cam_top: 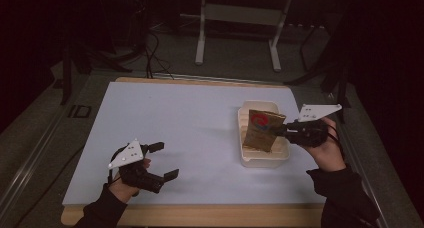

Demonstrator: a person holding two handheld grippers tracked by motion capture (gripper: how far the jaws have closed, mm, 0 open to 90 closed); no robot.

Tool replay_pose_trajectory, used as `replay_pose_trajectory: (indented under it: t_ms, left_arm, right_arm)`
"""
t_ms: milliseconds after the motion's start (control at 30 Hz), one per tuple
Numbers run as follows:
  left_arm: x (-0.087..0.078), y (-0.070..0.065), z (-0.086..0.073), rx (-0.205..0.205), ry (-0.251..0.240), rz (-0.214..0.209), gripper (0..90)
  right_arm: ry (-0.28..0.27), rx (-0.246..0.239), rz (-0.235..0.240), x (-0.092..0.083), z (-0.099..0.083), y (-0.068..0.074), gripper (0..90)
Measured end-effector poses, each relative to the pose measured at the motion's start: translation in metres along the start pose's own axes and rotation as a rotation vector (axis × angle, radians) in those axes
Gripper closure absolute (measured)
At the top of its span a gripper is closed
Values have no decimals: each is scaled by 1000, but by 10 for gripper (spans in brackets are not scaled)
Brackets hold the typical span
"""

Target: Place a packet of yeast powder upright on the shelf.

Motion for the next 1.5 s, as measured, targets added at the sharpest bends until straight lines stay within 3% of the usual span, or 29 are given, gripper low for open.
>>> replay_pose_trajectory:
  t_ms: [633,667,767,833,933,1133,1300,1367,1400,1500]
  left_arm:
    - [2,-1,-2,-5,11,-9,2]
    - [2,-1,-2,-5,12,-8,2]
    - [1,-1,-1,-6,7,-8,2]
    - [1,-1,-2,-7,7,-6,2]
    - [1,0,-2,-11,10,-3,2]
    - [2,-1,-2,-4,13,-5,2]
    - [1,0,-3,-6,11,-5,2]
    - [2,0,-3,-9,14,-4,2]
    - [2,0,-3,-10,13,-5,2]
    - [2,-1,-2,-7,12,-6,2]
  right_arm:
    - [-60,37,56,13,-14,1,817]
    - [-59,40,56,14,-15,0,819]
    - [12,45,34,25,-25,-1,820]
    - [-31,92,71,29,-33,-5,819]
    - [-66,117,78,29,-37,-7,819]
    - [-55,121,57,30,-36,-6,812]
    - [-44,87,40,29,-38,-5,829]
    - [-2,83,22,31,-41,-6,834]
    - [15,86,13,33,-45,-7,833]
    - [-27,140,33,30,-54,-13,832]
Point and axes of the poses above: each handheld gripper's, and its own axes: x roughly forward along the jaws, z roughly out of its top, y roughly to its left, the point moved 2 cm from there along x, roughly forward along the jaws, and after that the axes turned 4 degrees about x, right-handed, at the moved point
